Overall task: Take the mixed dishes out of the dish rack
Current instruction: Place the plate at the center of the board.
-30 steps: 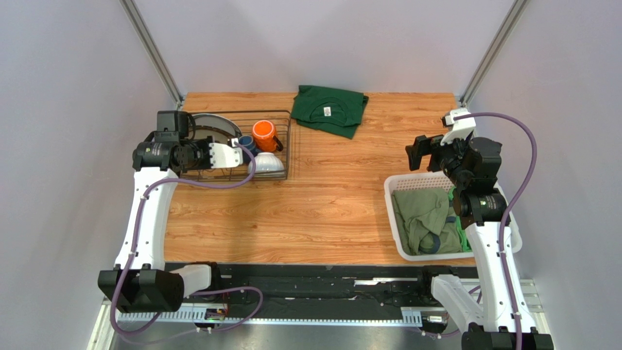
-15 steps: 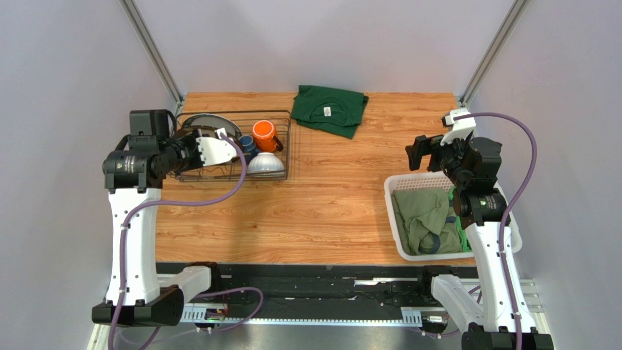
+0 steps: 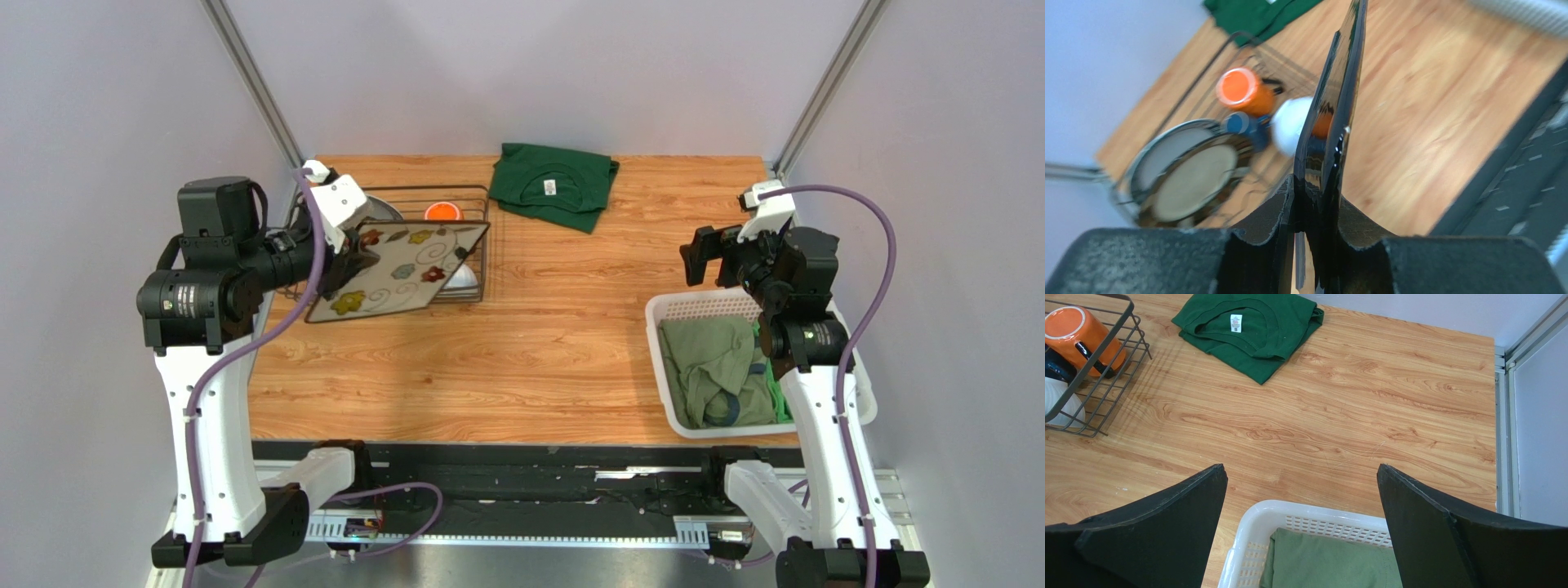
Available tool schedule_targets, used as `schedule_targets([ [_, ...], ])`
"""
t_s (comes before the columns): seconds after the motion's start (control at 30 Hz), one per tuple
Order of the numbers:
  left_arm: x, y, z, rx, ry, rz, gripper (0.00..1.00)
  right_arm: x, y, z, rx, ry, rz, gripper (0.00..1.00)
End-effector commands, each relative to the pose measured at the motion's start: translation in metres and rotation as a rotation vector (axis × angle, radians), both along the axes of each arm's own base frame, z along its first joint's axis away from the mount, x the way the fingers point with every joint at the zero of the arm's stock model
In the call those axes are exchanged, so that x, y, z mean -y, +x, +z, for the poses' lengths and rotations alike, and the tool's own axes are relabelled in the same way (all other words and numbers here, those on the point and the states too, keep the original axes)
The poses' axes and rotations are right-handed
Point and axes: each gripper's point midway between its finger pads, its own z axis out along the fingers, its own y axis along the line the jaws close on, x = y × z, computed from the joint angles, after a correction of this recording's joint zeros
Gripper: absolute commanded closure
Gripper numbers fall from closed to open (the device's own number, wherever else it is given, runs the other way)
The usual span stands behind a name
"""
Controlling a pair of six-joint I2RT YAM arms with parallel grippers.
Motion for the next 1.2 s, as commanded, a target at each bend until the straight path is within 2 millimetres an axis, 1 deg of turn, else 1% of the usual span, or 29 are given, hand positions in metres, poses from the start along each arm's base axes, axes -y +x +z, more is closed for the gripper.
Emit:
schedule_targets([
  [0.0,0.047,-0.022,0.055,0.009,-0.349,-0.135,1.0,0.0,0.001,0.008,0.045,-0.013,0.006,0.01],
  [0.03,0.051,-0.019,0.061,0.027,-0.381,-0.147,1.0,0.0,0.001,0.007,0.045,-0.013,0.008,0.0],
  [0.07,0.056,-0.019,0.051,-0.066,-0.456,-0.141,1.0,-0.001,0.002,0.008,0.048,-0.012,0.012,0.0],
  [0.1,0.059,-0.023,0.052,-0.072,-0.485,-0.148,1.0,-0.001,0.001,0.007,0.046,-0.01,0.013,0.01],
  [0.13,0.061,-0.019,0.056,-0.053,-0.51,-0.158,1.0,-0.002,0.002,0.006,0.044,-0.009,0.016,0.01],
  [0.17,0.065,-0.019,0.045,-0.134,-0.565,-0.148,1.0,-0.003,0.002,0.006,0.043,-0.009,0.021,0.01],
  [0.23,0.068,-0.013,0.041,-0.161,-0.603,-0.154,1.0,-0.003,0.003,0.004,0.04,-0.009,0.022,0.0],
  [0.27,0.07,-0.01,0.029,-0.226,-0.632,-0.143,1.0,-0.004,0.003,0.003,0.037,-0.008,0.027,0.0],
  [0.33,0.073,-0.004,0.021,-0.248,-0.646,-0.145,1.0,-0.005,0.003,0.001,0.036,-0.006,0.033,0.0],
  [0.37,0.075,0.001,0.009,-0.297,-0.662,-0.129,1.0,-0.006,0.003,0.0,0.033,-0.004,0.04,0.0],
  [0.43,0.085,0.003,0.001,-0.339,-0.679,-0.156,1.0,-0.008,0.003,-0.001,0.034,-0.002,0.049,0.0],
  [0.47,0.093,0.004,-0.012,-0.391,-0.687,-0.168,1.0,-0.009,0.003,0.0,0.036,0.0,0.057,0.01],
  [0.5,0.097,0.008,-0.014,-0.385,-0.695,-0.184,1.0,-0.009,0.002,-0.001,0.035,0.002,0.059,0.0],
  [0.53,0.101,0.009,-0.017,-0.423,-0.72,-0.178,1.0,-0.01,0.002,-0.001,0.039,0.0,0.063,0.0],
  [0.57,0.107,0.01,-0.032,-0.474,-0.73,-0.179,1.0,-0.011,0.001,0.0,0.041,0.001,0.067,0.0],
  [0.6,0.111,0.015,-0.03,-0.445,-0.744,-0.197,1.0,-0.011,0.001,0.0,0.041,0.0,0.071,0.01],
  [0.63,0.114,0.018,-0.045,-0.508,-0.772,-0.168,1.0,-0.011,0.001,-0.002,0.037,0.001,0.072,0.0],
  [0.67,0.121,0.017,-0.05,-0.525,-0.778,-0.179,1.0,-0.011,0.001,-0.001,0.042,-0.001,0.073,0.0],
  [0.7,0.125,0.02,-0.05,-0.505,-0.785,-0.193,1.0,-0.011,0.002,-0.001,0.04,-0.001,0.073,0.0],
  [0.73,0.128,0.022,-0.061,-0.535,-0.792,-0.17,1.0,-0.011,0.002,-0.001,0.04,-0.001,0.073,0.01],
  [0.77,0.136,0.021,-0.067,-0.553,-0.788,-0.183,1.0,-0.011,0.002,-0.001,0.041,-0.004,0.073,0.0],
  [0.83,0.143,0.024,-0.074,-0.566,-0.797,-0.175,1.0,-0.011,0.002,-0.002,0.039,-0.002,0.073,0.0],
  [0.87,0.15,0.024,-0.085,-0.604,-0.792,-0.174,1.0,-0.011,0.002,-0.003,0.037,-0.005,0.074,0.01],
  [0.9,0.155,0.025,-0.087,-0.605,-0.795,-0.183,1.0,-0.011,0.002,-0.003,0.036,-0.005,0.074,0.0],
  [0.97,0.164,0.026,-0.1,-0.642,-0.793,-0.176,1.0,-0.01,0.003,-0.003,0.036,-0.007,0.071,0.01],
  [1.03,0.169,0.028,-0.106,-0.651,-0.792,-0.18,1.0,-0.01,0.003,-0.003,0.037,-0.012,0.071,0.0],
  [1.07,0.174,0.03,-0.113,-0.68,-0.786,-0.181,1.0,-0.01,0.003,-0.004,0.038,-0.013,0.07,0.01],
  [1.13,0.18,0.032,-0.117,-0.706,-0.786,-0.199,1.0,-0.01,0.003,-0.005,0.032,-0.016,0.07,0.0],
  [1.17,0.184,0.034,-0.124,-0.736,-0.783,-0.196,1.0,-0.009,0.003,-0.005,0.032,-0.016,0.069,0.01],
])
